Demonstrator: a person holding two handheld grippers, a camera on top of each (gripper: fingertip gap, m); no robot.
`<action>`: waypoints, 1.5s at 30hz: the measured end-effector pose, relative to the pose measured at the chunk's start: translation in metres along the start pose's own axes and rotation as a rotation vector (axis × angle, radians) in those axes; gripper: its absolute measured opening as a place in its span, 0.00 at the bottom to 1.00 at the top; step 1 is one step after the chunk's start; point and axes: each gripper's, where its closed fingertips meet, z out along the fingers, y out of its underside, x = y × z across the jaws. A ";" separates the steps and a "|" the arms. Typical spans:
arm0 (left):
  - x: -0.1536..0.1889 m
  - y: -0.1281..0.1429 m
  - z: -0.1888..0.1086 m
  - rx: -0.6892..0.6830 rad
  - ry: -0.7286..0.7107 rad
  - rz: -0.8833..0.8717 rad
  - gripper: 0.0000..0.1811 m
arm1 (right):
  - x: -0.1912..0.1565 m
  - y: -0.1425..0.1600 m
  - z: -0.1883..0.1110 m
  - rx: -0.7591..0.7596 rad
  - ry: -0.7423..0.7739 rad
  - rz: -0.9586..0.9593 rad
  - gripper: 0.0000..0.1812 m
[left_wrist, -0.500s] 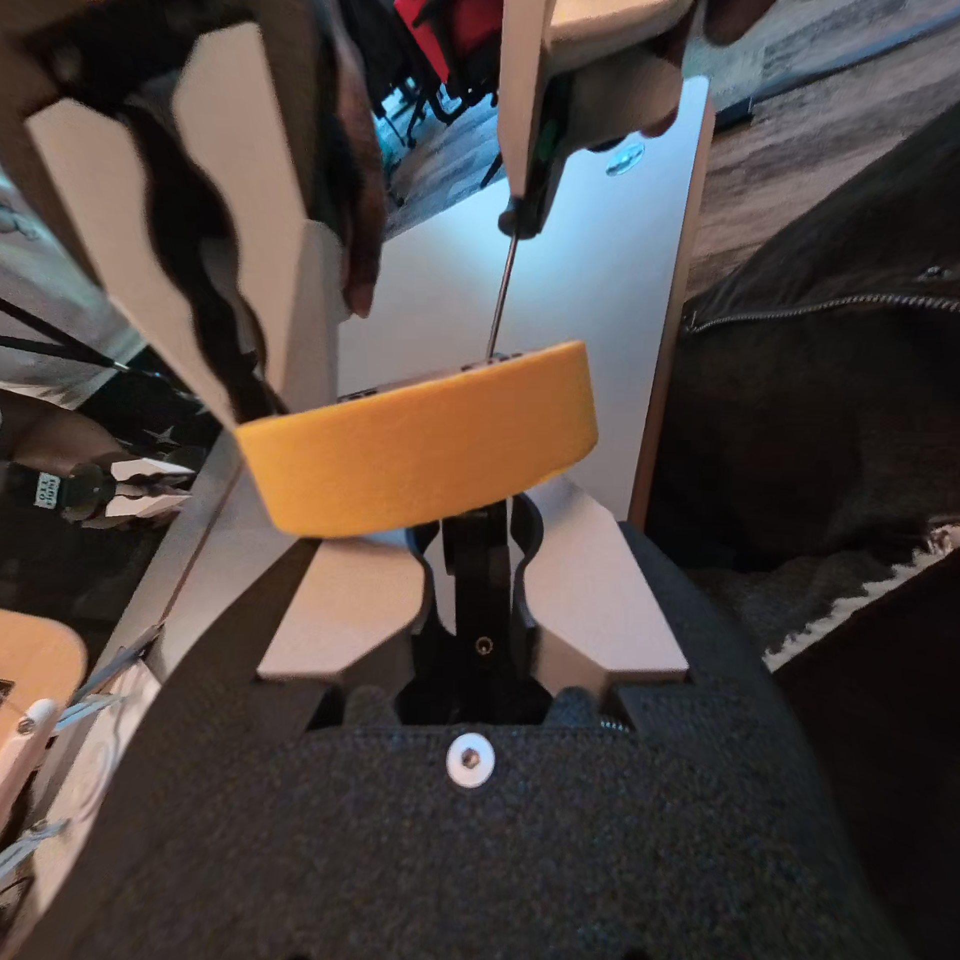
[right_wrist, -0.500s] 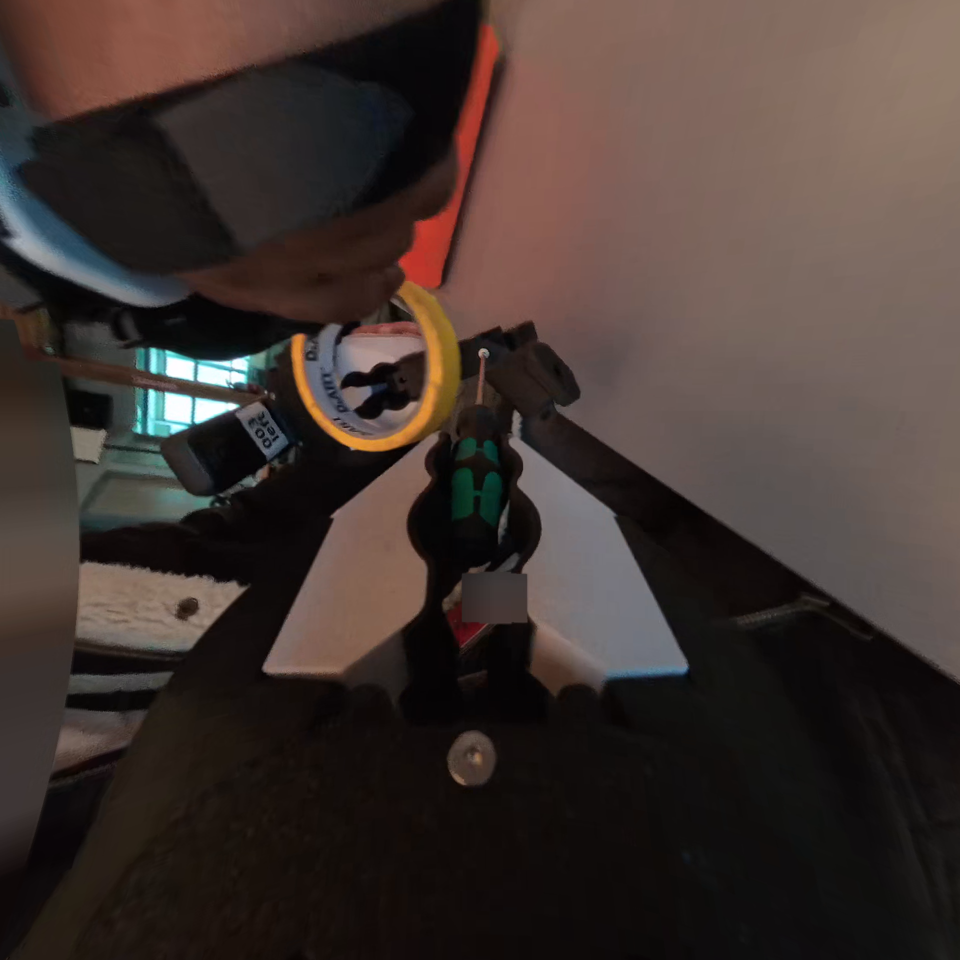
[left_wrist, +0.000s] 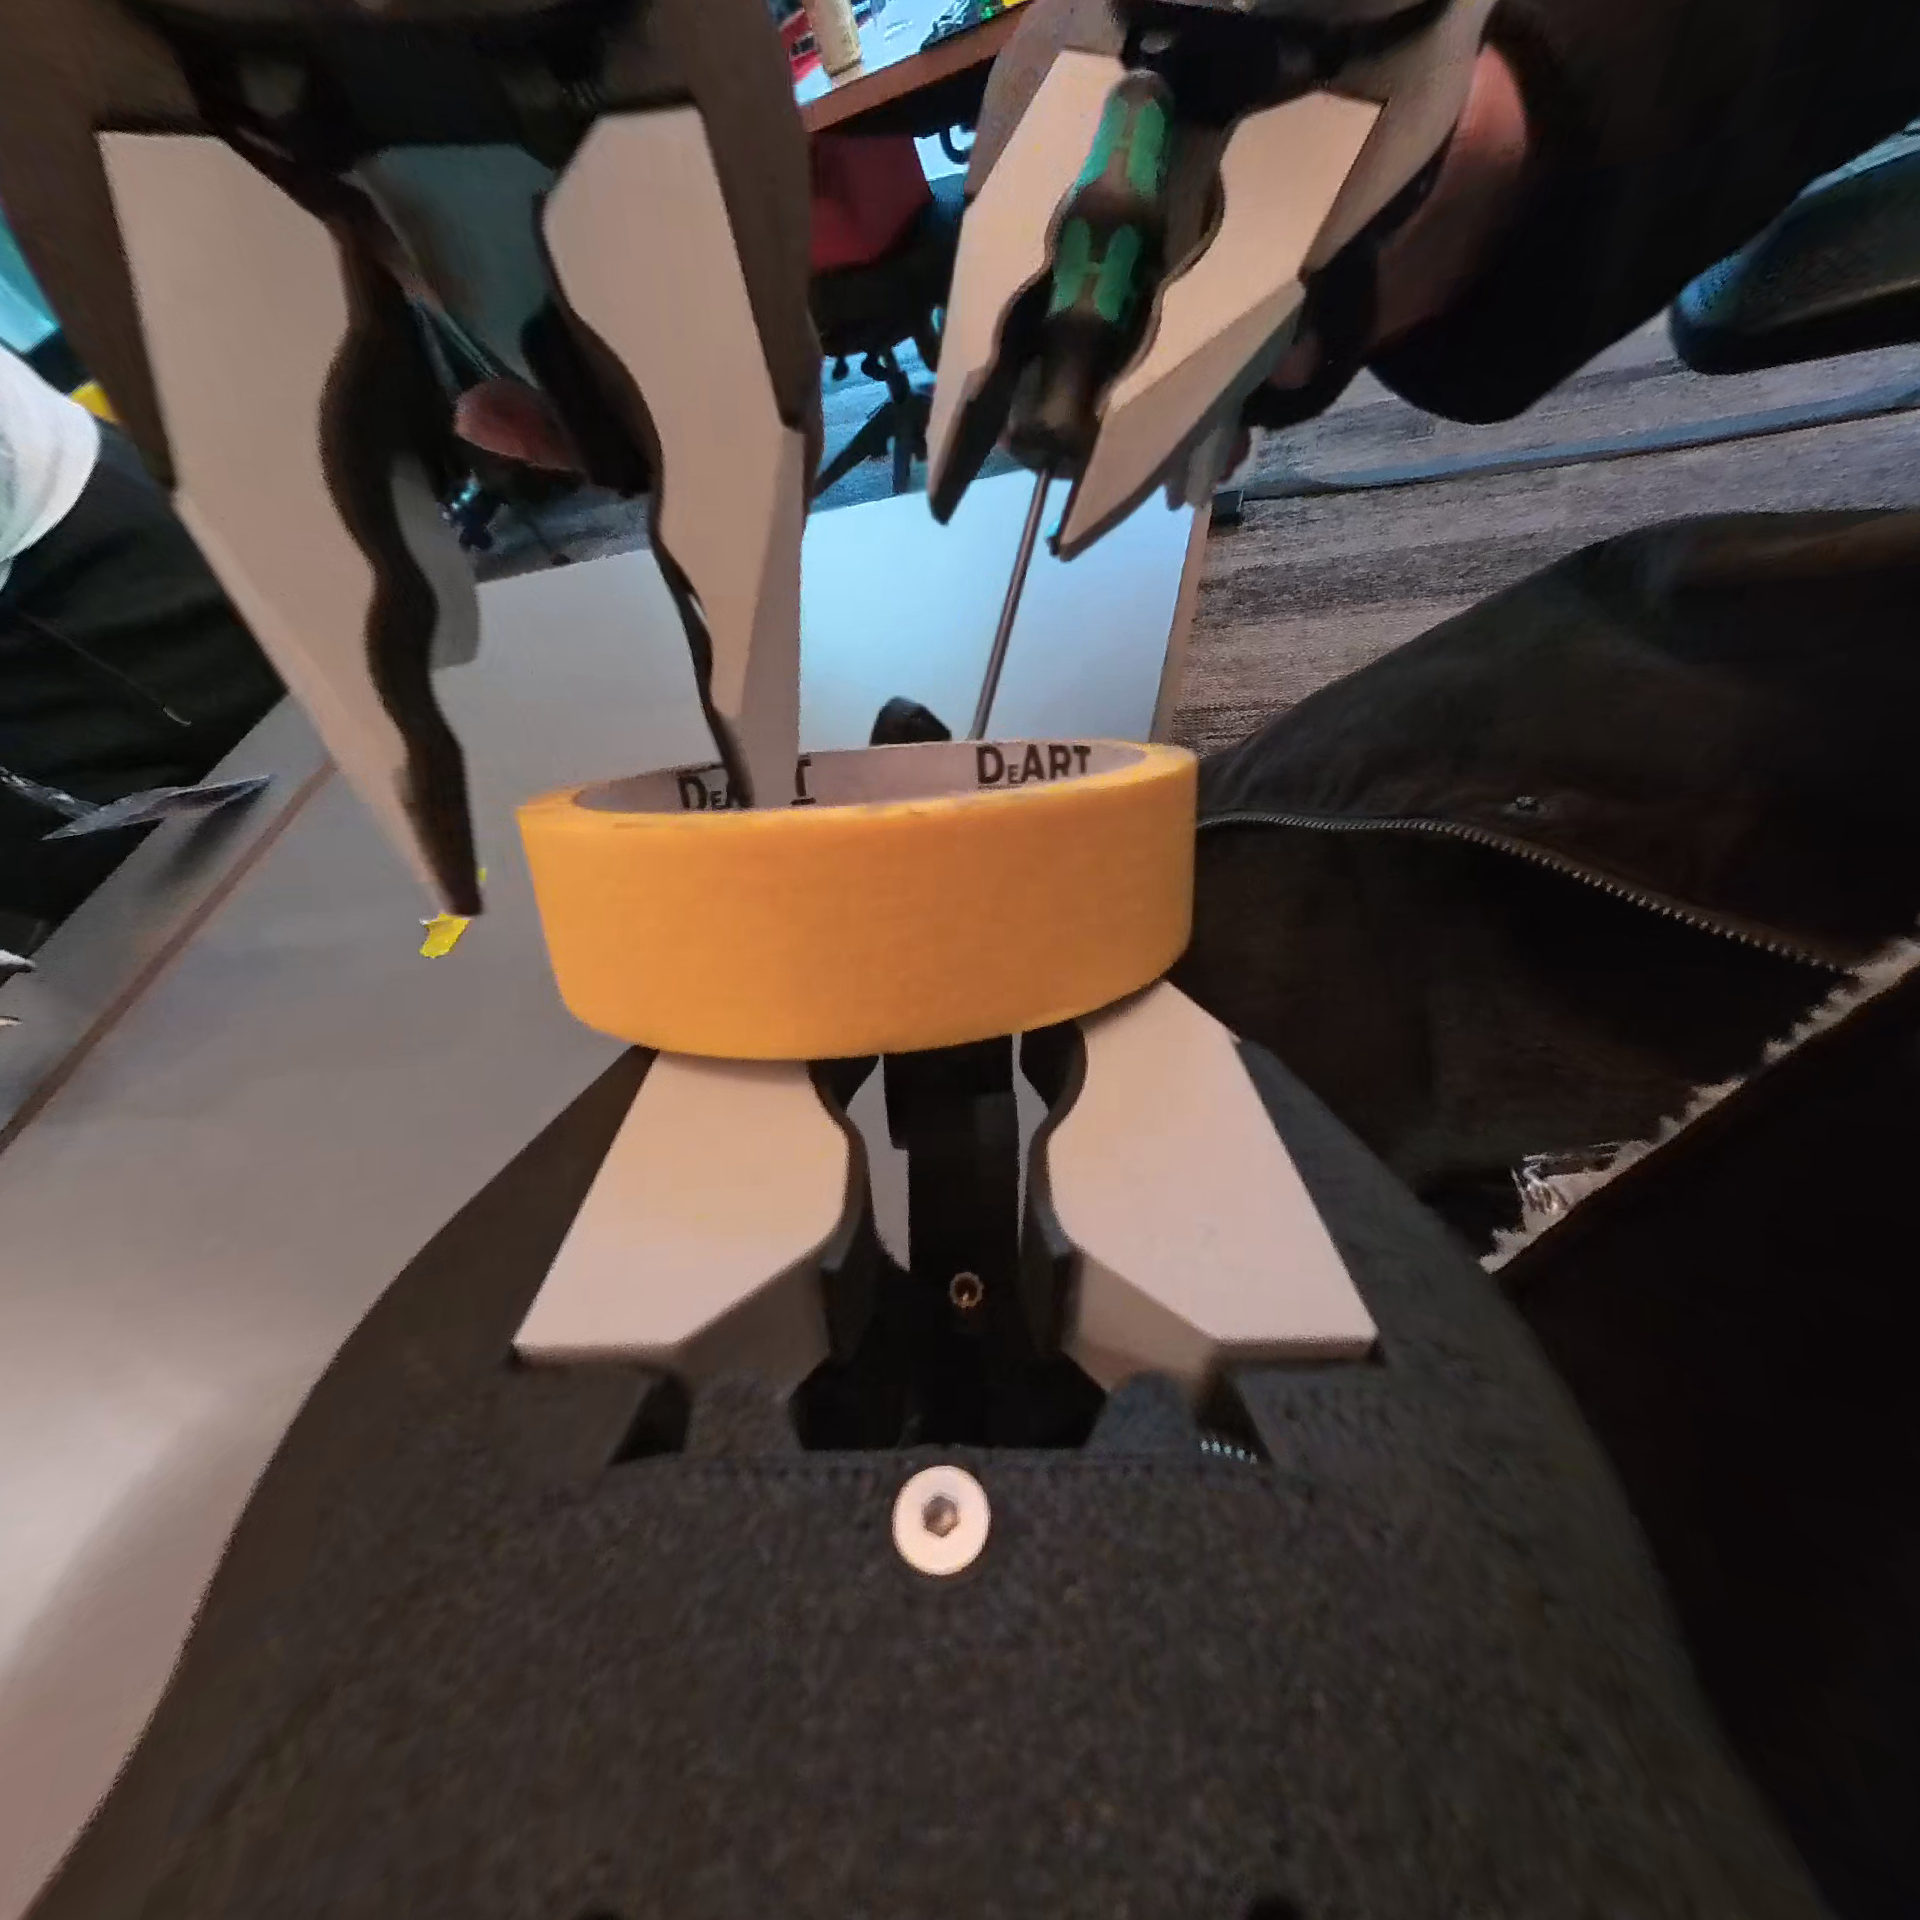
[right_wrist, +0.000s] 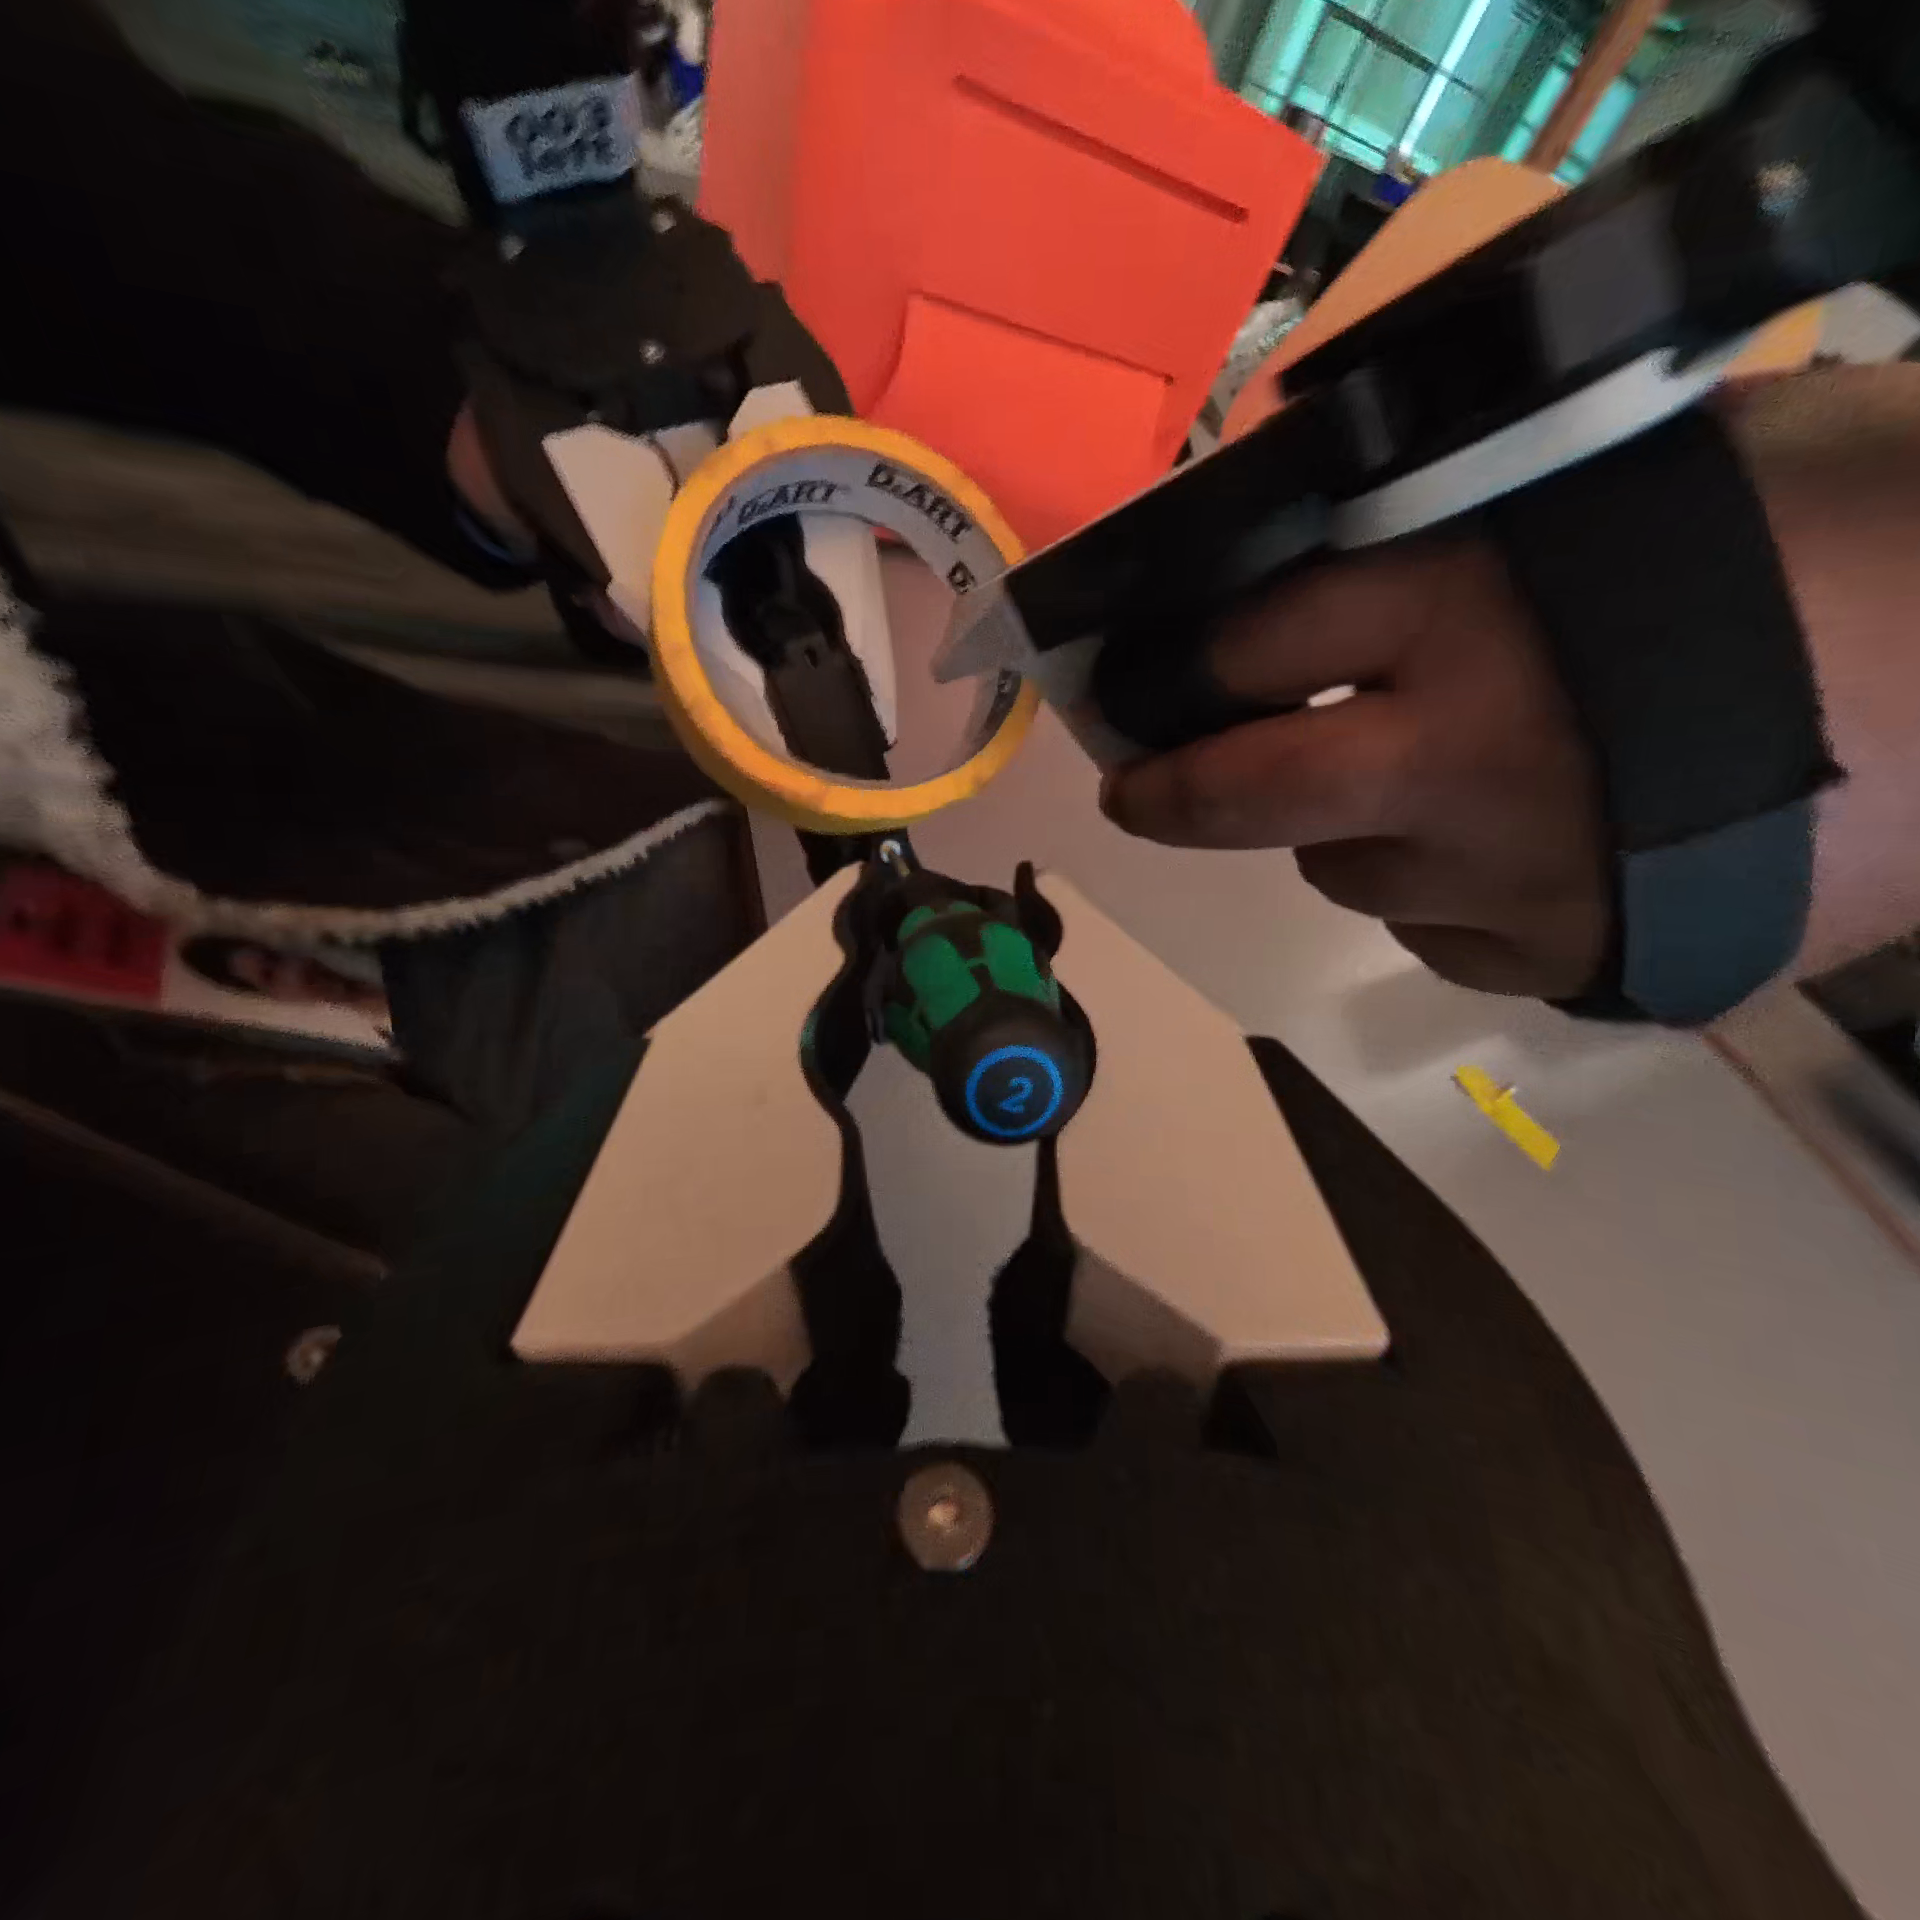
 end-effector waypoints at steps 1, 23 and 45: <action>0.001 -0.001 0.000 0.002 0.002 0.014 0.12 | -0.003 0.001 -0.002 -0.004 -0.020 -0.043 0.13; -0.018 -0.013 -0.014 0.070 -0.069 -0.119 0.12 | 0.017 -0.015 0.013 -0.073 -0.003 0.815 0.16; -0.033 -0.014 -0.018 0.173 0.007 -0.354 0.12 | 0.019 0.008 0.011 0.046 -0.066 0.690 0.23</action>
